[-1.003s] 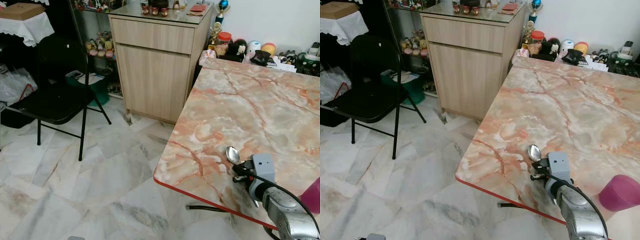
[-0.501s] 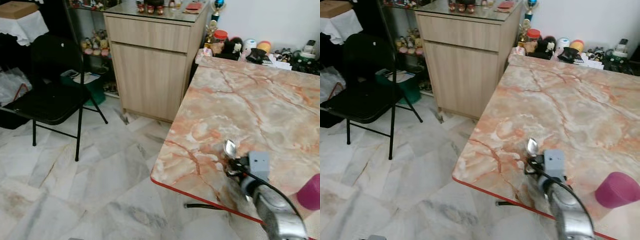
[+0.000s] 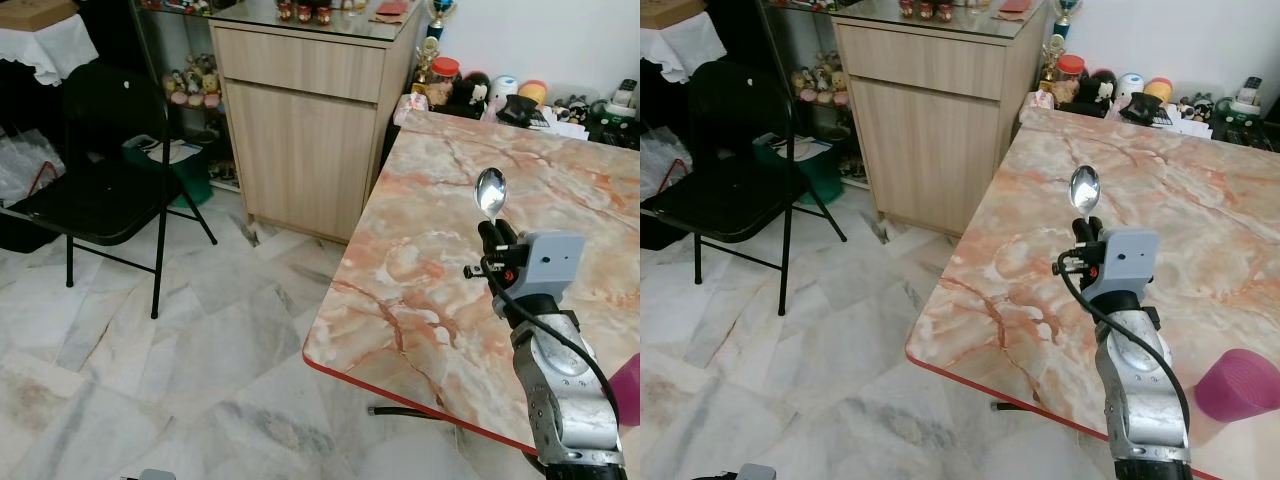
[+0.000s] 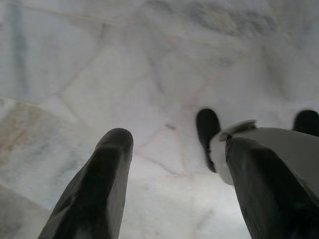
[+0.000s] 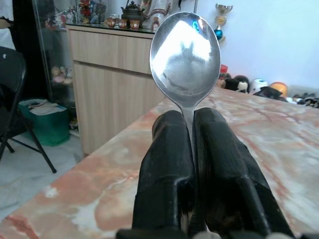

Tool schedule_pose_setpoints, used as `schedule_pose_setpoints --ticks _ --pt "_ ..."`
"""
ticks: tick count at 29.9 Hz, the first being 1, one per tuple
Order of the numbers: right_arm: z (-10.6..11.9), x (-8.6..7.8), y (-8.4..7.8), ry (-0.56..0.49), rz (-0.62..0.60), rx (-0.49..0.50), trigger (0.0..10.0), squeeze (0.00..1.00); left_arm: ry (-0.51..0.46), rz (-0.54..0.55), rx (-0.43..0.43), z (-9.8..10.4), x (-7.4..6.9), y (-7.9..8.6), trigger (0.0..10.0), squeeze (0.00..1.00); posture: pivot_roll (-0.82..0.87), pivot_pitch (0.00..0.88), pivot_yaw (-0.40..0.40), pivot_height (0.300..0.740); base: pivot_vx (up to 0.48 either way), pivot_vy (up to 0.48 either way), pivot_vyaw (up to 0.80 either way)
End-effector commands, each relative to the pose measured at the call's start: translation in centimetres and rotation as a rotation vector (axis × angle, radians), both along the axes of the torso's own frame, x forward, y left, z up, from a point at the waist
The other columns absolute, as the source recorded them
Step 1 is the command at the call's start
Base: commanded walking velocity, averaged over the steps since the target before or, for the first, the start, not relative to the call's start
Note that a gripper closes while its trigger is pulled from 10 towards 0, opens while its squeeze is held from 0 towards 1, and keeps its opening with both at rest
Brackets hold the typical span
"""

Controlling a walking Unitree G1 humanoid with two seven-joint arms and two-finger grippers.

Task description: Setting the table

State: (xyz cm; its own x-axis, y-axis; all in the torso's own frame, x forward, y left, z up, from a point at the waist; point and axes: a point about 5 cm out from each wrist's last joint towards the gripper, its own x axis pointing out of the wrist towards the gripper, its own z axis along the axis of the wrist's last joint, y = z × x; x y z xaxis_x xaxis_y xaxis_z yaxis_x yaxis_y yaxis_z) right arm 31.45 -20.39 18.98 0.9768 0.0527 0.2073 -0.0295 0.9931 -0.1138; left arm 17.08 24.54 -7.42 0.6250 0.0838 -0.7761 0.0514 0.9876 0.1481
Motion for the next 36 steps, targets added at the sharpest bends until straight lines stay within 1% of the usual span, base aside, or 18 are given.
schedule_pose_setpoints --ticks 1,4,6,7,9,10,11,14,15,19,23,26,30,31,36 --pt "1.0 -0.5 -0.4 -0.058 -0.016 0.007 10.0 0.0 0.03 -0.002 0.026 -0.2 -0.7 0.6 10.0 0.0 -0.01 0.0 -0.015 0.74 0.0 0.0 0.0" --pt "0.9 -0.7 -0.3 -0.072 -0.031 0.033 10.0 0.0 0.024 0.003 0.029 0.0 -0.4 0.8 10.0 0.0 -0.01 0.0 -0.012 0.74 0.0 0.0 0.0" --pt "1.1 -0.7 0.2 -0.098 -0.039 0.063 10.0 0.0 0.006 0.058 0.006 0.2 -0.1 1.0 10.0 0.0 -0.02 0.0 -0.01 0.74 0.0 0.0 0.0" --pt "1.2 -0.7 0.3 -0.102 -0.04 0.056 10.0 0.0 0.002 0.06 0.006 0.3 0.1 1.0 10.0 0.0 -0.02 0.0 -0.011 0.74 0.0 0.0 0.0" --pt "1.3 -0.6 0.4 -0.104 -0.041 0.044 10.0 0.0 0.0 0.055 0.008 0.3 0.2 1.0 10.0 0.0 -0.02 0.0 -0.011 0.74 0.0 0.0 0.0" --pt "1.4 -0.5 0.5 -0.107 -0.038 0.042 10.0 0.0 -0.011 0.048 0.002 0.4 0.6 0.8 10.0 0.0 -0.02 0.0 -0.012 0.74 0.0 0.0 0.0" --pt "1.5 -0.4 0.5 -0.107 -0.037 0.042 10.0 0.0 -0.015 0.046 0.0 0.5 0.7 0.8 10.0 0.0 -0.02 0.0 -0.012 0.74 0.0 0.0 0.0" --pt "1.8 -0.5 0.3 -0.121 -0.047 0.032 10.0 0.0 -0.024 0.029 0.003 0.7 1.1 0.7 10.0 0.0 -0.03 0.0 -0.013 0.74 0.0 0.0 0.0" --pt "1.8 -0.6 0.1 -0.128 -0.069 0.047 10.0 0.0 -0.023 0.023 0.007 0.7 1.2 0.7 10.0 0.0 -0.04 0.0 -0.008 0.74 0.0 0.0 0.0" --pt "1.7 -1.0 -0.2 -0.131 -0.084 0.054 10.0 0.0 -0.009 0.021 0.017 0.6 0.9 0.9 10.0 0.0 -0.04 0.0 0.0 0.74 0.0 0.0 0.0" --pt "1.3 -0.7 -0.2 -0.108 -0.093 0.076 10.0 0.0 -0.01 0.013 0.019 0.5 0.8 0.8 10.0 0.0 -0.04 0.0 -0.002 0.74 0.0 -0.071 0.0" --pt "1.6 -0.3 0.0 -0.11 -0.079 0.098 10.0 0.0 -0.01 0.01 0.017 0.4 0.8 0.4 10.0 0.0 -0.04 0.0 -0.004 0.74 0.0 -0.32 -0.7" --pt "1.7 0.0 0.4 -0.106 -0.071 0.08 10.0 0.0 -0.008 -0.007 0.017 0.4 0.8 0.2 10.0 0.0 -0.03 0.005 -0.011 0.74 0.0 0.0 -0.75" --pt "1.6 0.0 0.6 -0.106 -0.068 0.076 10.0 0.0 -0.008 -0.006 0.015 0.3 0.8 0.1 10.0 0.0 -0.03 0.007 -0.011 0.74 0.0 0.0 0.0" --pt "1.5 0.0 0.7 -0.094 -0.07 0.074 10.0 0.0 -0.001 -0.009 0.015 0.2 0.5 0.1 10.0 0.0 -0.03 0.027 -0.009 0.74 0.0 -0.48 0.0"
